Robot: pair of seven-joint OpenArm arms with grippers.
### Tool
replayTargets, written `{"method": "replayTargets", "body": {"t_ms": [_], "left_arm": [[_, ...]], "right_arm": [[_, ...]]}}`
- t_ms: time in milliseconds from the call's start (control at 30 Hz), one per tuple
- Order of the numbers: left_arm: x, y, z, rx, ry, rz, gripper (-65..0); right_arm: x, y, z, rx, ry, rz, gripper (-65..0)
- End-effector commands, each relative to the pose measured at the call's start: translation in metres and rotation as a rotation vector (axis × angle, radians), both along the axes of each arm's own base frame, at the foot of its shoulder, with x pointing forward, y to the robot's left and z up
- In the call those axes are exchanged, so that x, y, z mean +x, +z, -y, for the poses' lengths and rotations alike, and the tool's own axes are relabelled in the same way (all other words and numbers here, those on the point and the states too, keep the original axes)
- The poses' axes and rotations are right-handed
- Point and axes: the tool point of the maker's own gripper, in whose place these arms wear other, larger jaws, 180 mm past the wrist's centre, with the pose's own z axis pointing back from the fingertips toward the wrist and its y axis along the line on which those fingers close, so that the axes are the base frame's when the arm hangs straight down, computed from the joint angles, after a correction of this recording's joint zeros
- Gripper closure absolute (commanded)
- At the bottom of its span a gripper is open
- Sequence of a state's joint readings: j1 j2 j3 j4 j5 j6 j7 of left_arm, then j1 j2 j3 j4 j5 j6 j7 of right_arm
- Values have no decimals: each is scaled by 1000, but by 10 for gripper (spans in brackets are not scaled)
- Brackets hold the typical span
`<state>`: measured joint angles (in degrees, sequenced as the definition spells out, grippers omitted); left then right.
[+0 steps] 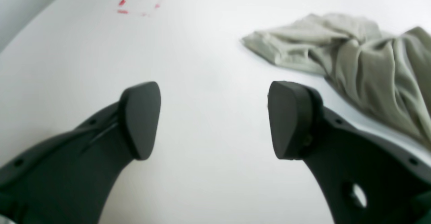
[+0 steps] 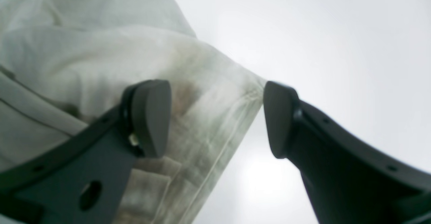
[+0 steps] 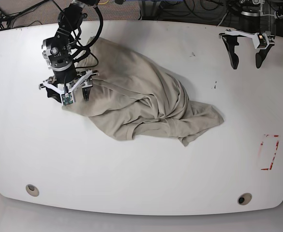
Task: Fold the T-shirt properly
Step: 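Move the right gripper down along the T-shirt's edge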
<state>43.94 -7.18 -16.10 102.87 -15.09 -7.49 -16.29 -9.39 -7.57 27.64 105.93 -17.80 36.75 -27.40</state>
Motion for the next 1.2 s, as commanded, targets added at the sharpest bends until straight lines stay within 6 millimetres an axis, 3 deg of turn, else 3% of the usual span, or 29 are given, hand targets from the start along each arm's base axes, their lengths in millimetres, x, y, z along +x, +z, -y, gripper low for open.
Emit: {"method": "replayTargets", "body": {"t_ms": [0, 533, 667, 867, 933, 1000, 1167], "left_arm": [[5, 16, 1, 12, -13, 57, -462], [12, 18, 6, -1, -19, 57, -455], [12, 21, 3, 7, -12, 71, -462], [12, 21, 2, 7, -10, 73, -464], [12, 22, 2, 6, -8, 75, -465], [13, 23, 4, 4, -14, 77, -468], [13, 23, 4, 5, -13, 76, -469]], "right_arm": [[12, 13, 2, -14, 15, 39, -415], [45, 25, 4, -58, 22, -5, -468], [64, 37, 2, -61, 38, 21, -484], [84, 37, -1, -47, 55, 16, -485], [89, 37, 1, -43, 55, 9, -484], [99, 45, 15, -35, 22, 21, -483], [109, 38, 30, -5, -12, -8, -480]]}}
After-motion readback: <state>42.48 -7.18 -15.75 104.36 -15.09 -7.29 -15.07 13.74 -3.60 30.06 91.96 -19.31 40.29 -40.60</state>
